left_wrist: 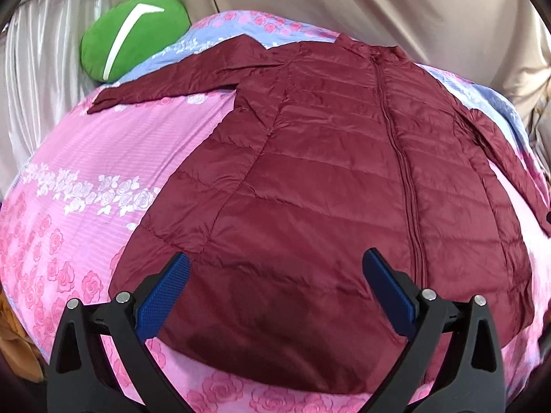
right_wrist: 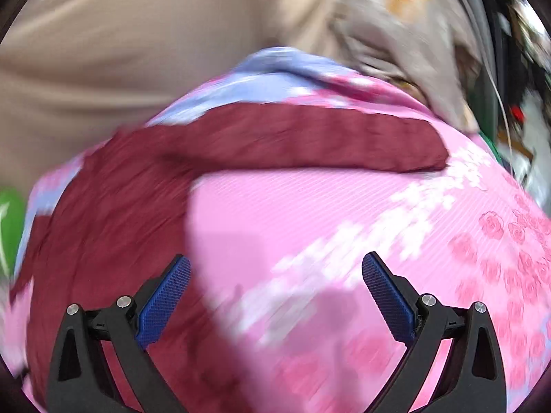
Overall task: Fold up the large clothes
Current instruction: 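Grasp the jacket sleeve nearest the right tool and lift it, then lay the held sleeve across the jacket body and open the right tool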
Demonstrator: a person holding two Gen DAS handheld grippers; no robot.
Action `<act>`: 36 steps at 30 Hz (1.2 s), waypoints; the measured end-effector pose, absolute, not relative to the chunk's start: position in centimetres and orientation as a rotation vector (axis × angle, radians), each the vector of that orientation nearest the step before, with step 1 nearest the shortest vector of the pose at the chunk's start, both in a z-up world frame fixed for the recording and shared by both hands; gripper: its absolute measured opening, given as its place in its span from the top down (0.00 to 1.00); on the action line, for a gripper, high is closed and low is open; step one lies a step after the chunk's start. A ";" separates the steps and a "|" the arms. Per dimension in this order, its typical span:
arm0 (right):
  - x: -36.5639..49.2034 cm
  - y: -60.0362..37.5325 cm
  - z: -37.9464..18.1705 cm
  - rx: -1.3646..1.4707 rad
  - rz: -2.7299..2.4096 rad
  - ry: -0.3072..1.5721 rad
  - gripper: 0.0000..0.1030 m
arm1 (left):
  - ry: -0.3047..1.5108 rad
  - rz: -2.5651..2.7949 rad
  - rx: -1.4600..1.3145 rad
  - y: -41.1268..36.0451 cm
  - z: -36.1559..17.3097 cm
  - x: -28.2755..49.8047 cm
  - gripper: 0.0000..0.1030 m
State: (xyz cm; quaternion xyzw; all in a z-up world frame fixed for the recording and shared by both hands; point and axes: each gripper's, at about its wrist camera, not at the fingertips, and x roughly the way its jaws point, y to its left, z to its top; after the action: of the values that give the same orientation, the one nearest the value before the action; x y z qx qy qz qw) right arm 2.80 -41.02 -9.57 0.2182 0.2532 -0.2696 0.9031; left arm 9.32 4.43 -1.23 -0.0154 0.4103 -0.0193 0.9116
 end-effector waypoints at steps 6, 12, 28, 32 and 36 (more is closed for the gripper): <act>3.2 -52.1 -10.3 0.683 -0.646 0.428 0.05 | 0.846 -0.054 -0.042 5.1 -0.8 11.4 0.05; 3.7 -59.7 -11.3 0.782 -0.739 0.394 0.08 | 0.810 -0.061 -0.037 4.7 -0.5 13.2 0.05; 12.4 -57.0 -2.4 0.622 -0.580 0.263 0.91 | 0.888 -0.108 -0.108 5.2 -1.5 18.6 0.05; 18.2 -49.2 3.6 0.492 -0.358 0.220 0.91 | 0.842 -0.125 -0.104 5.7 -0.2 19.7 0.05; 24.3 -38.7 7.1 0.354 -0.126 0.231 0.91 | 0.768 -0.103 -0.087 6.2 1.3 20.4 0.05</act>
State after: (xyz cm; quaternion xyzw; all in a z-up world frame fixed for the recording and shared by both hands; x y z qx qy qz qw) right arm 24.28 -38.74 7.15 0.1757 0.1148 -0.0625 0.9757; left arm 20.43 6.19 1.27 -0.0423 0.3744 -0.0503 0.9249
